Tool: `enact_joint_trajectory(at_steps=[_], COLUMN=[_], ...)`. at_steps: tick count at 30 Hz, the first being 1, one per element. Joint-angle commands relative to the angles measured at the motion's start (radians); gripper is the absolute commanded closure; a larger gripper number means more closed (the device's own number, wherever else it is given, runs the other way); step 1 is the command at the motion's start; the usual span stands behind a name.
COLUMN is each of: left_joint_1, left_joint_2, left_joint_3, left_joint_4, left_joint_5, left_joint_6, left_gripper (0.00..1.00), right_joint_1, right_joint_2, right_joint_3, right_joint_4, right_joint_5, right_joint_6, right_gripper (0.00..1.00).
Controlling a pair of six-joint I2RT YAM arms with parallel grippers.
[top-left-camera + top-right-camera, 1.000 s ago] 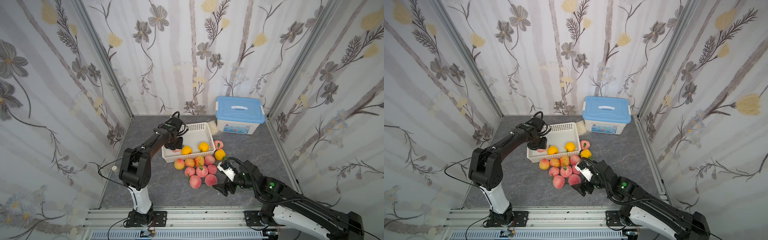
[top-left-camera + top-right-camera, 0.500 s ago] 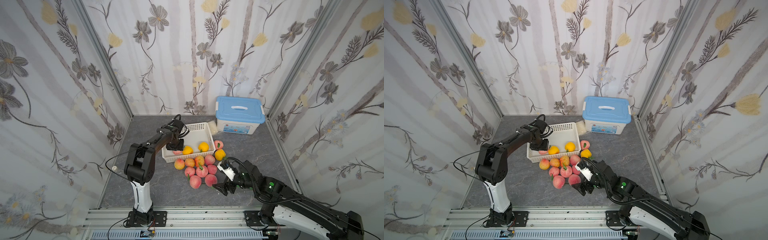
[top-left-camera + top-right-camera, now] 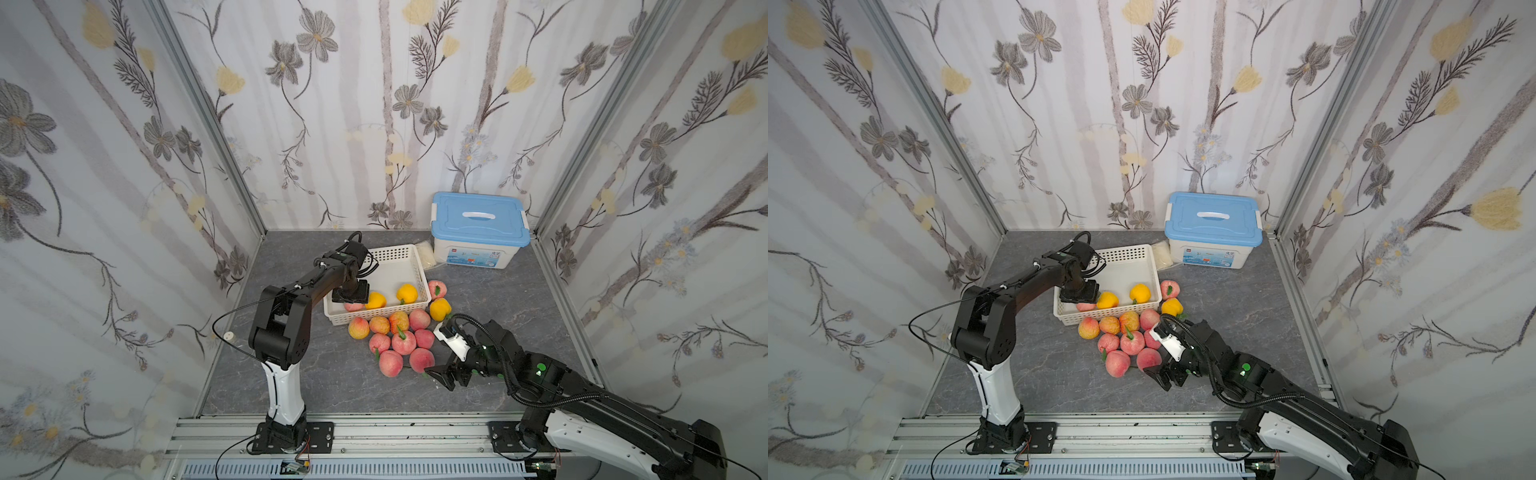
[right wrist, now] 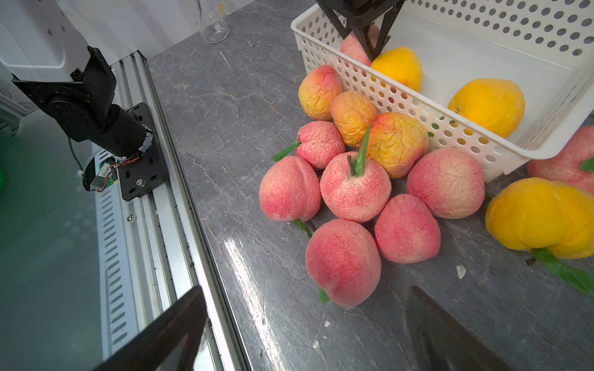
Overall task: Put the peaches into the basket
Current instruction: Place the peach in the basket, then pick up the peach from the center of the board.
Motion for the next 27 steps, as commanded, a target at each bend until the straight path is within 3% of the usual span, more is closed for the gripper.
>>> enact_joint_trajectory(at_steps=[1, 14, 27], left_joint_1=[0.001, -0.002, -0.054], left_joint_2=[-0.014, -0.077, -0.301], left_joint_3=[-0.001, -0.001, -0.121], left_joint_4=[0.008, 0.004, 0.038], left_joint_5=[0.006, 0.019, 0.075], left_joint_6=[0.001, -0.001, 0.023], left_gripper=[0.30, 0.28, 0.28], right_joint_1=[0.001, 0.001, -0.001], right_joint_2=[0.004, 0.016, 0.079], right_joint_3=[0.011, 0.016, 0.062], right_joint_4=[0.034, 0.027, -0.040], right_joint_5=[0.008, 0.033, 0.128], right_joint_6=[-0.011, -0.005, 0.050], right_gripper=[0.04, 0.03, 0.04])
